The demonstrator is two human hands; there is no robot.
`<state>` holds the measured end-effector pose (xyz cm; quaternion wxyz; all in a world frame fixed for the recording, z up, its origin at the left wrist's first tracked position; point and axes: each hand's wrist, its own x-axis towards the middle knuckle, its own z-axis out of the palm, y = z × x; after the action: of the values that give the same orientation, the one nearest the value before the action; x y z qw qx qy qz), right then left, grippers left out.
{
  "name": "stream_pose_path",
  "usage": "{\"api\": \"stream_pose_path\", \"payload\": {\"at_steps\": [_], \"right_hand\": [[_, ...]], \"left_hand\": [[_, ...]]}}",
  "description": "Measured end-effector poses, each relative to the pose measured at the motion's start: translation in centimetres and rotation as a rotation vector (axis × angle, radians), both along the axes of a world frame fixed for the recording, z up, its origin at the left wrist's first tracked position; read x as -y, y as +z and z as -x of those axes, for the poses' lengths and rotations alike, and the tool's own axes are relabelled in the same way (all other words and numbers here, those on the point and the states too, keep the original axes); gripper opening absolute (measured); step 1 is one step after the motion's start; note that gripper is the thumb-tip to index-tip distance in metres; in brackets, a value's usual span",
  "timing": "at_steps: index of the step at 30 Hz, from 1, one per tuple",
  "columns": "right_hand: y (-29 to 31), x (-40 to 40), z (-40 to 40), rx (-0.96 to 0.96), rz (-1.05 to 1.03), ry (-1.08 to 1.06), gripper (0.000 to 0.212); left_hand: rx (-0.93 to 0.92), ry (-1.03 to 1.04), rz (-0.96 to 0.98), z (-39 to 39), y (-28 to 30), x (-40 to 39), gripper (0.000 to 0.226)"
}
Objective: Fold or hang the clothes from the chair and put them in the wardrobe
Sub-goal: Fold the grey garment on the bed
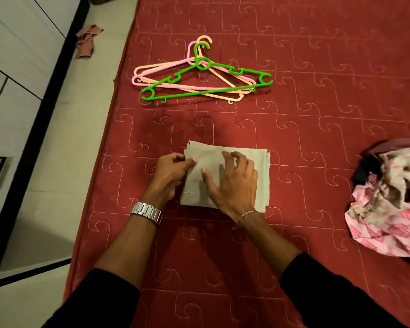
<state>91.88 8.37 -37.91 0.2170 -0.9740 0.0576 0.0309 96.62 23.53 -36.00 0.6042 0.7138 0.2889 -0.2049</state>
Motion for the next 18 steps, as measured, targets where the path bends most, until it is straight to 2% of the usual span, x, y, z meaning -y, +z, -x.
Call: {"api": "stream_pose_path", "payload": {"at_steps": [3,5,8,11,12,13,15,17,18], "right_hand": [[2.6,-1.9,0.5,-0.082,-0.234,0.04,0.078],[3.9,-2.5,0.6,-0.123,-0.21,0.045,0.075],[5.4,-2.1,0.5,-0.065,-0.198,0.004,0.042],[7.0,-0.8,0.3,0.016,-0.415,-0.059,0.009],[7.5,-0.3,0.3,0.004,-0.5,-0.094,0.004],[8.0,0.2,0.4,-0.024,-0.598,-0.142,0.009],[9.4,1.5,1.1,-0.103,-0.936,-0.253,0.015],[10.3,3.1,2.0,-0.228,-1.315,-0.342,0.018],[10.5,4.0,2.5,-0.289,-1.455,-0.362,0.022]], "left_hand": [[-0.004,0.003,0.147,0.6,1.8,0.3,0.015],[0.047,-0.082,0.187,1.2,3.2,0.6,0.02],[0.156,-0.206,0.184,1.6,4.8,0.8,0.023],[0.27,-0.136,0.177,1.9,6.4,1.2,0.023],[0.313,-0.033,0.138,2.0,6.6,1.2,0.026],[0.357,0.091,0.082,2.0,6.4,1.2,0.029],[0.388,0.29,-0.056,2.4,5.3,0.6,0.03],[0.251,0.335,-0.127,3.3,3.1,-0.5,0.039],[0.129,0.294,-0.058,3.9,1.9,-1.0,0.053]]}}
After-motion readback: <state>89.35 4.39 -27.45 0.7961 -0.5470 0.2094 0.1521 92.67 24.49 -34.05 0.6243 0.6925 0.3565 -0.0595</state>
